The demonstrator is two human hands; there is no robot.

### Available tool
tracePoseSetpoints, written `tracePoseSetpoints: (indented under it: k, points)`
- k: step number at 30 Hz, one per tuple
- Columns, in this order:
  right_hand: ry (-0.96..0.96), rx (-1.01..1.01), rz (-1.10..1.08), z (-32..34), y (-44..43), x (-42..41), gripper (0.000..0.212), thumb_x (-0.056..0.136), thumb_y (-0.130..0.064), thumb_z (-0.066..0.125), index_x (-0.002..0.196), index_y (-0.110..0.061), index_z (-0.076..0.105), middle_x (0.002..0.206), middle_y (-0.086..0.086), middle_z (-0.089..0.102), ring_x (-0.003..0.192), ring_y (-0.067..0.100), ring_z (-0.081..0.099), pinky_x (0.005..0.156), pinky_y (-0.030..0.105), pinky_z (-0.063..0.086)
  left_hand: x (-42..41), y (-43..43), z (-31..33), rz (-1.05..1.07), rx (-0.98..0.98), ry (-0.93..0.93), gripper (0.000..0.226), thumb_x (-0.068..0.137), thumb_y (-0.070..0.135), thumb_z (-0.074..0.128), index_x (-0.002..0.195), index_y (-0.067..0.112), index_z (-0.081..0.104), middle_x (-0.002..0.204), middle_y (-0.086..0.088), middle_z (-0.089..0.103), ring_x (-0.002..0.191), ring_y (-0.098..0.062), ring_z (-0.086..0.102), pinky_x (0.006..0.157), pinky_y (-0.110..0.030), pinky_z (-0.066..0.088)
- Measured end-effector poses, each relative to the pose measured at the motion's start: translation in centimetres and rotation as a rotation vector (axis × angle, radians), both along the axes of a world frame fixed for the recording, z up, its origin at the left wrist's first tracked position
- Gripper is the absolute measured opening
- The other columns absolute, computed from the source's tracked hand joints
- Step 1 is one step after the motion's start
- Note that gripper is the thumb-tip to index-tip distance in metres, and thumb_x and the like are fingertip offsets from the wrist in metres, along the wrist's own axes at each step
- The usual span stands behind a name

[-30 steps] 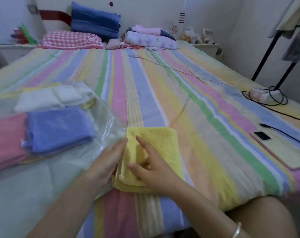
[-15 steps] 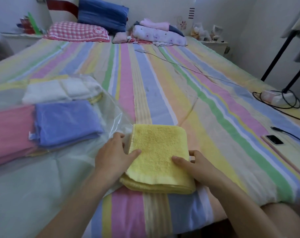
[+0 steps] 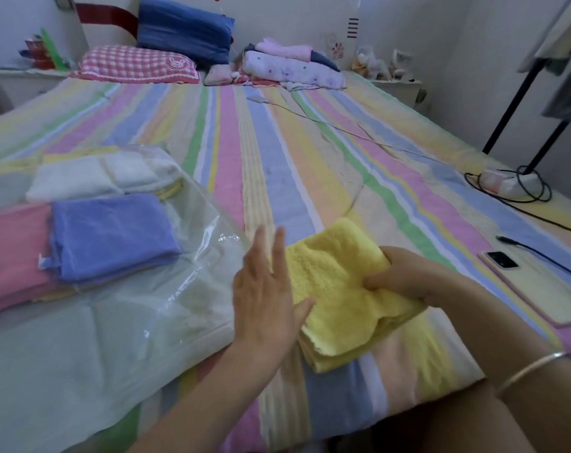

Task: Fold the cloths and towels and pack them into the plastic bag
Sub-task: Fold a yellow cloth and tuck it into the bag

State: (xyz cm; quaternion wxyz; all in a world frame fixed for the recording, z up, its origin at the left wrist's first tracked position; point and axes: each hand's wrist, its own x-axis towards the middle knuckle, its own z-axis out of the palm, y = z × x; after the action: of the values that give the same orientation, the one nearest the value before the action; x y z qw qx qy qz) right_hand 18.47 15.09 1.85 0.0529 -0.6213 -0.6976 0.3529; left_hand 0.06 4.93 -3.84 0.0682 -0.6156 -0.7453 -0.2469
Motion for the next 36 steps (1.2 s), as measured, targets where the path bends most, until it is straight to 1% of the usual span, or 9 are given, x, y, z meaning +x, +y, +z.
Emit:
tracePoseSetpoints:
  k: [3,5,10,12,15,18,21,30,36]
  points:
    - [-0.427,0.323,0.189,0.4,0.6,-0.7,0.045,0.082,-0.036,0.064,0.121,-0.022,0.047,0.11,0.003,0.056,0.095,0.023,0.056,0.076,0.037,0.049,1.4,2.2,-1.5,-0.298,0.148,0.124,0.063,0.074,0.021,0.063,0.136,0.013,0.051,0.152,-0.014,0.037,0.136,-0.031,0.041,0.109,-0.046,0.039]
    - [-0.588,0.539,0.22,0.2,-0.1,-1.8,0.037,0.088,-0.031,0.056,0.121,-0.021,0.043,0.107,0.004,0.05,0.094,0.025,0.056,0.064,0.034,0.041,1.5,3.0,-2.5,-0.392,0.022,0.061,0.054,0.076,0.027,0.044,0.127,0.015,0.059,0.151,-0.012,0.039,0.136,-0.03,0.042,0.111,-0.048,0.036]
    - [-0.652,0.892,0.213,-3.5,-3.4,-5.0,0.055,0.091,-0.013,0.031,0.145,-0.022,0.033,0.103,0.008,0.057,0.088,0.027,0.06,0.057,0.034,0.03,0.1,4.2,-3.2,-0.446,-0.308,0.063,0.083,0.076,0.056,0.024,0.151,0.02,0.027,0.161,-0.012,0.015,0.147,-0.025,0.019,0.118,-0.045,0.018]
    - [-0.656,0.883,0.239,-4.7,-4.8,-5.7,0.062,0.077,-0.021,0.043,0.139,-0.029,0.048,0.097,0.018,0.064,0.068,0.031,0.058,0.05,0.033,0.031,-0.7,4.2,-1.7,-0.539,-0.332,-0.114,0.069,0.078,0.043,0.032,0.137,0.011,0.047,0.146,-0.016,0.041,0.133,-0.028,0.04,0.108,-0.038,0.033]
    - [-0.636,0.816,0.315,-6.3,-5.8,-5.4,0.051,0.059,-0.033,0.068,0.109,-0.023,0.068,0.121,0.037,0.055,0.076,0.042,0.06,0.057,0.043,0.045,-3.9,2.8,-0.6,-0.502,-0.114,-0.372,0.034,0.078,0.02,0.041,0.097,0.013,0.069,0.116,-0.001,0.064,0.107,-0.018,0.06,0.094,-0.033,0.045]
    - [-0.617,0.706,0.308,-5.8,-6.9,-5.5,0.065,0.073,-0.07,0.036,0.092,-0.015,0.067,0.136,0.038,0.042,0.104,0.051,0.054,0.079,0.059,0.045,-8.0,0.6,-1.1,-0.41,-0.042,-0.161,0.017,0.078,0.043,0.056,0.088,0.031,0.063,0.102,0.015,0.061,0.099,-0.01,0.059,0.089,-0.035,0.046]
    - [-0.701,0.637,0.333,-4.9,-7.1,-6.1,0.091,0.067,-0.087,0.035,0.126,-0.019,0.048,0.154,0.033,0.006,0.138,0.05,0.018,0.103,0.067,0.021,-11.1,-1.8,-1.3,-0.365,-0.247,0.064,0.051,0.062,0.075,0.059,0.096,0.037,0.055,0.104,0.02,0.052,0.097,-0.007,0.052,0.086,-0.031,0.041]
    - [-0.723,0.564,0.247,-4.0,-6.3,-6.5,0.061,0.081,-0.048,0.063,0.129,-0.02,0.037,0.15,0.026,0.018,0.12,0.039,0.042,0.086,0.043,0.047,-15.0,-8.2,-0.9,-0.403,-0.232,0.141,0.043,0.066,0.058,0.061,0.104,0.039,0.055,0.111,0.016,0.056,0.103,-0.011,0.058,0.083,-0.034,0.053]
    - [-0.544,0.767,0.219,-1.5,-7.5,-5.6,0.036,0.086,-0.041,0.053,0.119,-0.03,0.047,0.124,0.002,0.043,0.103,0.024,0.053,0.06,0.03,0.032,-15.5,-9.9,-0.7,-0.364,-0.146,0.17,0.046,0.073,0.07,0.055,0.103,0.037,0.065,0.119,0.013,0.061,0.108,-0.01,0.058,0.085,-0.034,0.052]
